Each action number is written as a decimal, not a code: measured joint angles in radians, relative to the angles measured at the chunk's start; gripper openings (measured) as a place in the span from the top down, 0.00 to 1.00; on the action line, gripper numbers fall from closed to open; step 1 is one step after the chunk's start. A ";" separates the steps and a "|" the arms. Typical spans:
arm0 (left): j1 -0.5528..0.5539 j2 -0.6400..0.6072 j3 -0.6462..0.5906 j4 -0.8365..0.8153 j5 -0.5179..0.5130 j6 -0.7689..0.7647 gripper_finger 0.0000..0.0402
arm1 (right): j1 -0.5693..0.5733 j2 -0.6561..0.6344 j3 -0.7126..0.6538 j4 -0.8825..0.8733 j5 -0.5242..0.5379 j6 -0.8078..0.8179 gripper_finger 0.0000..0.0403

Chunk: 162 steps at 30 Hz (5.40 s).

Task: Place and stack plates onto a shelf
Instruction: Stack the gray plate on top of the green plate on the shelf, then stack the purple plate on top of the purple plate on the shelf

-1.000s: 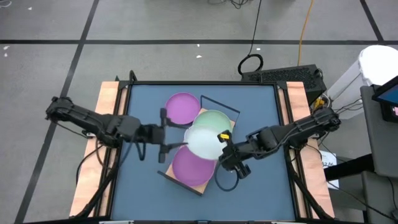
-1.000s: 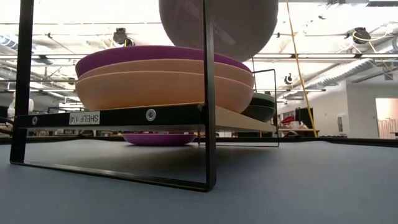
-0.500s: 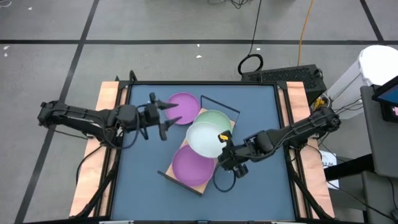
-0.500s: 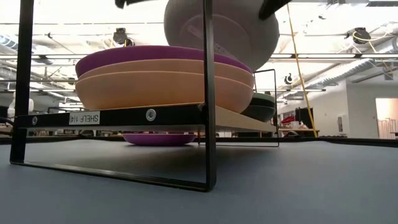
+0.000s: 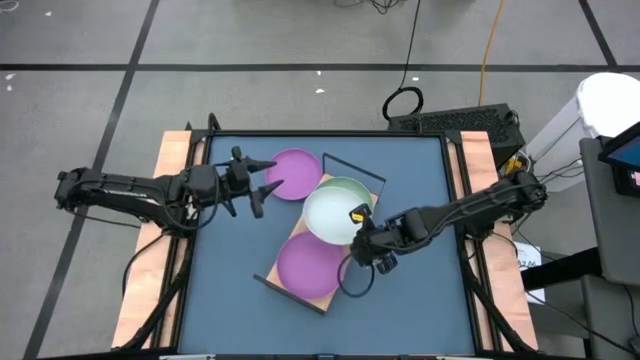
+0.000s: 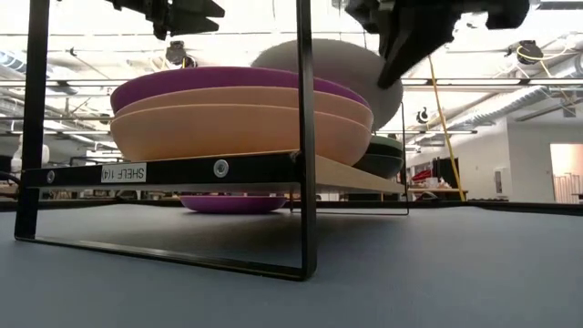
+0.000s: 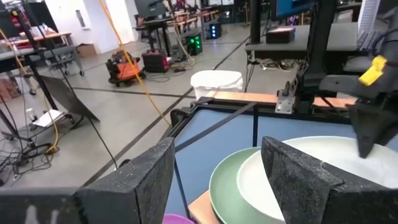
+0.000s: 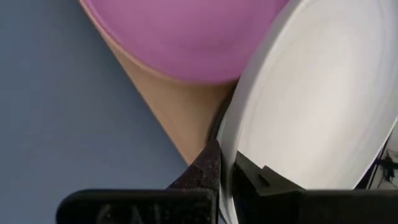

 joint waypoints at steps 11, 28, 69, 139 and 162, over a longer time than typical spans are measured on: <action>0.000 0.001 0.000 -0.018 0.001 0.005 0.39 | -0.048 0.000 -0.033 -0.001 0.021 -0.017 0.99; 0.000 0.001 0.000 -0.024 0.002 0.002 0.39 | -0.108 0.000 -0.078 0.043 -0.009 -0.040 0.99; 0.000 0.001 0.000 -0.079 0.003 -0.004 0.39 | -0.064 -0.065 -0.171 0.142 0.021 -0.010 0.74; 0.000 0.001 0.000 -0.131 0.003 -0.042 0.39 | -0.067 -0.180 -0.804 1.278 0.232 0.589 1.00; 0.041 0.002 0.000 -0.351 -0.001 -0.050 0.39 | -0.019 -0.437 -0.805 1.239 0.231 0.528 1.00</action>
